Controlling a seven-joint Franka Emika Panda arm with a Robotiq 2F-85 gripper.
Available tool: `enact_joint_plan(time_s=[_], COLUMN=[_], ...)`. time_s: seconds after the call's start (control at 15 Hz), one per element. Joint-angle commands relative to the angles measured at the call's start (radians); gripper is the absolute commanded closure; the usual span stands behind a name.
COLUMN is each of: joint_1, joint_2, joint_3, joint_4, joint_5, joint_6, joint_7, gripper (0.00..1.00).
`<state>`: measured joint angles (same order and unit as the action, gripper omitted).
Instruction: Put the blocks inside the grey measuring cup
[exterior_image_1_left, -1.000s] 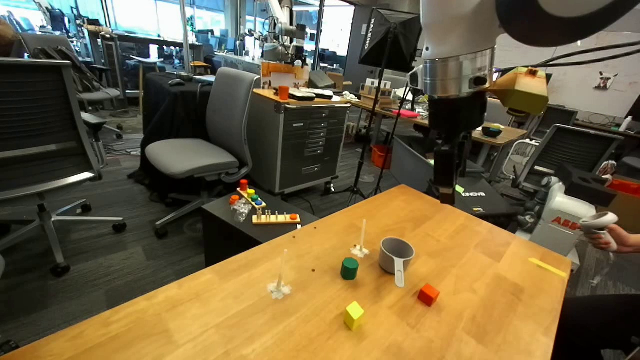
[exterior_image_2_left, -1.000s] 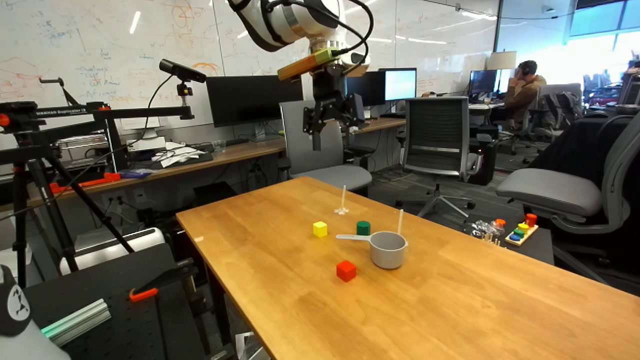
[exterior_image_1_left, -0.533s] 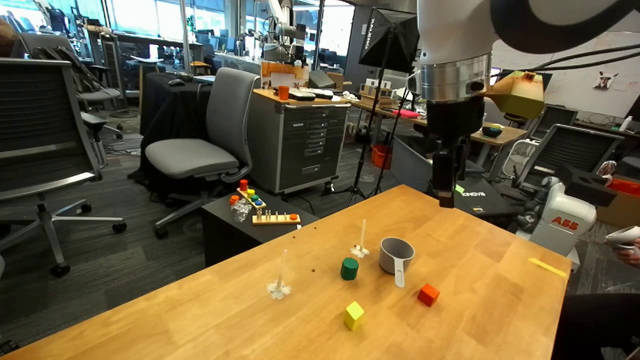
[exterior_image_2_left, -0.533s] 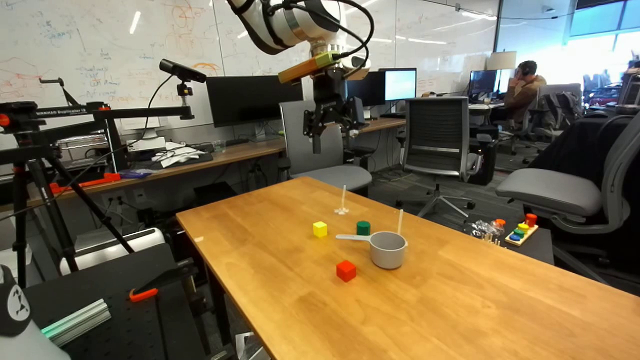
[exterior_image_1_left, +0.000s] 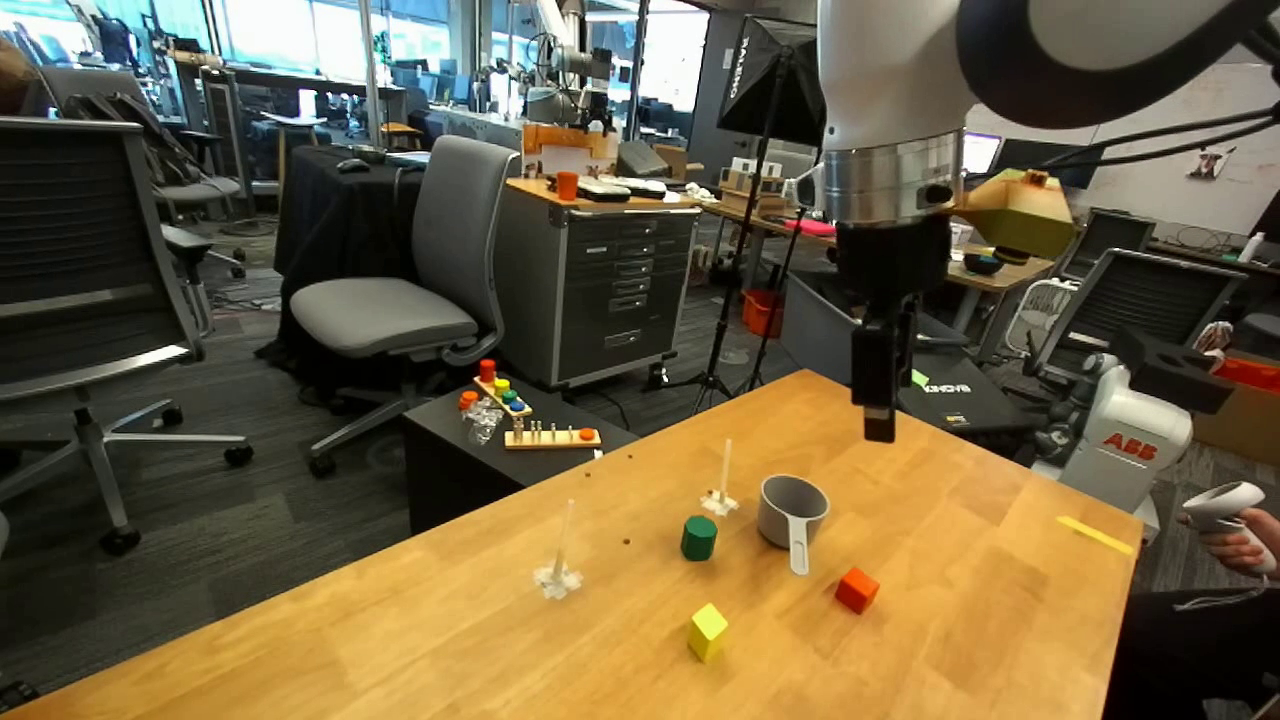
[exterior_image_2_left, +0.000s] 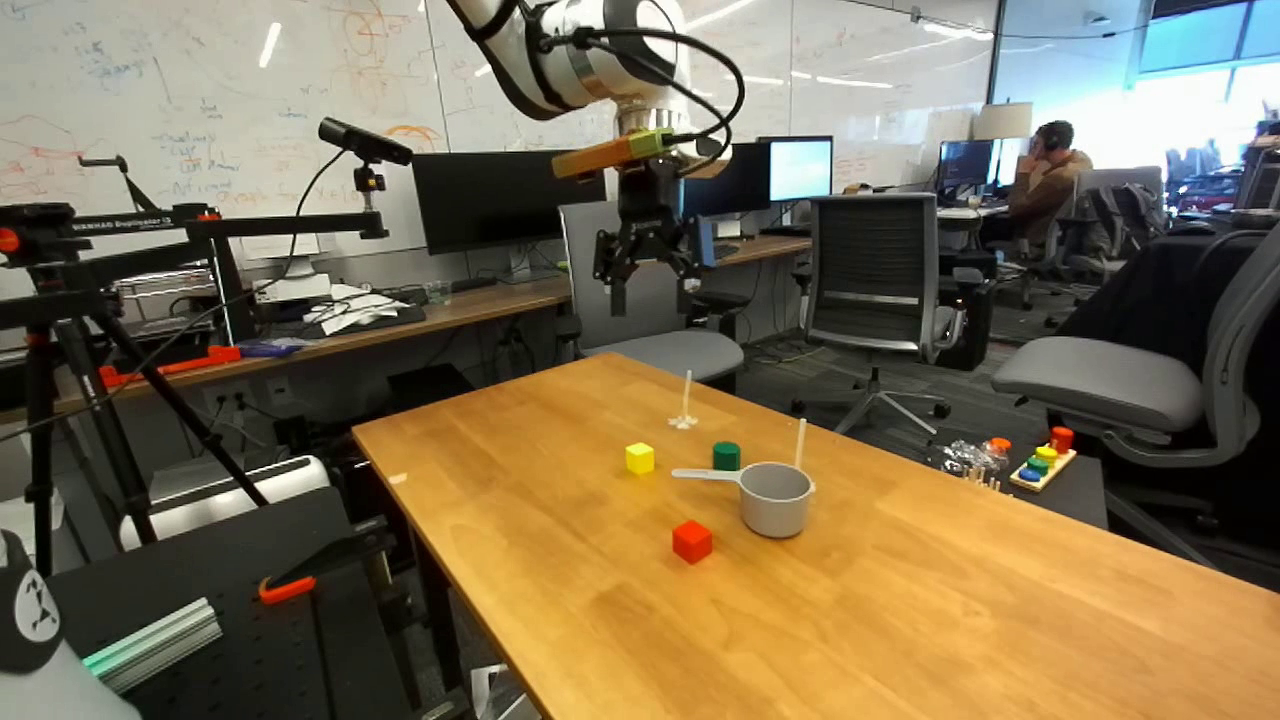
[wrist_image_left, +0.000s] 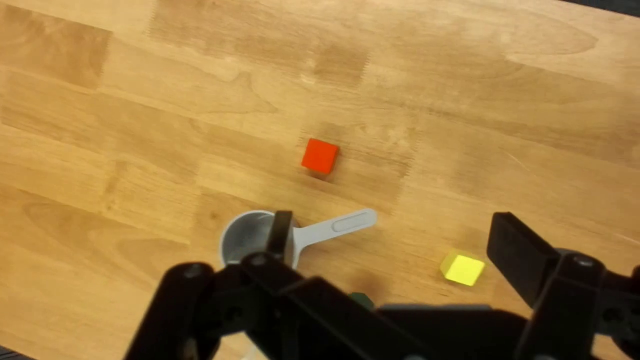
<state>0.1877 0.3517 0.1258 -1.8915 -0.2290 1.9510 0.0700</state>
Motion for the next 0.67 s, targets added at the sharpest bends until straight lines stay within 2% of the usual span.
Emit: enact_joint_plan(time_s=[0.0,0.27,0.6], joint_1=[0.017,0.06,0.097], joint_2=[0.07,0.161,0.269], joint_3=[0.049,0.055,0.004], joint_4=[0.057,0.129,0.24], joint_5=[0.089,0.065,-0.049], joint_6=[0.011,0.007,-0.005], joint_7=[-0.073,-0.066,-0.049], gripper=[0.0,0.0,0.0])
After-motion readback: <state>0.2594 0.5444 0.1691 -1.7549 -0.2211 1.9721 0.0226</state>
